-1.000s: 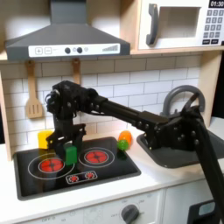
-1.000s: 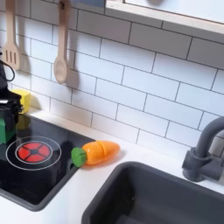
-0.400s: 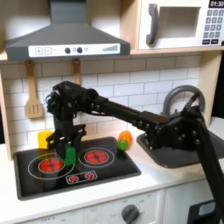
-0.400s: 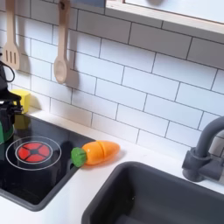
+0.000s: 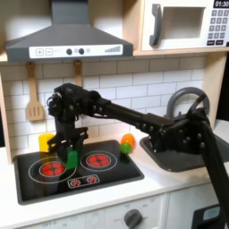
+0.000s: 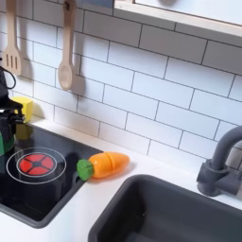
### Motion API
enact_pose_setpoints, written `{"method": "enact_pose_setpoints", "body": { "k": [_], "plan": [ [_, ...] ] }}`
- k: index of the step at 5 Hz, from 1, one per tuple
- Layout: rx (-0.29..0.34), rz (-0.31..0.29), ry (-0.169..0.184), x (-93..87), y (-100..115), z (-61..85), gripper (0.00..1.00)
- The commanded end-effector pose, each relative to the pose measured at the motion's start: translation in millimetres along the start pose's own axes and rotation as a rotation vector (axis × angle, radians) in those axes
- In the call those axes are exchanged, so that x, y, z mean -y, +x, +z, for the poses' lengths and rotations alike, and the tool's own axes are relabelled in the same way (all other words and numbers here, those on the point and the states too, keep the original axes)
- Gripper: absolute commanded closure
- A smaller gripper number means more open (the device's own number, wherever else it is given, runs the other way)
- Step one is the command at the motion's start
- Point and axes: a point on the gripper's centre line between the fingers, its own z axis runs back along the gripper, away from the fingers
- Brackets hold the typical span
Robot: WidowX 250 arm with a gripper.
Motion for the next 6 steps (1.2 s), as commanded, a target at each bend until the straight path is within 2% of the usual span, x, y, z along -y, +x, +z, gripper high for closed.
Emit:
{"method": "enact_pose_setpoints", "body": {
  "k": [1,2,4,5,6],
  "plan": [
    [-0.005,-0.013,-0.038,9.9,-2.0,8.4,1.00],
    [-0.021,-0.013,-0.057,10.9,-4.8,7.9,1.00],
    [-0.025,-0.015,-0.073,13.0,-6.1,7.4,1.00],
    [0.015,-0.032,-0.066,17.2,-4.4,22.7,1.00],
    [0.017,-0.035,-0.055,16.4,-5.8,22.7,1.00]
  ]
}}
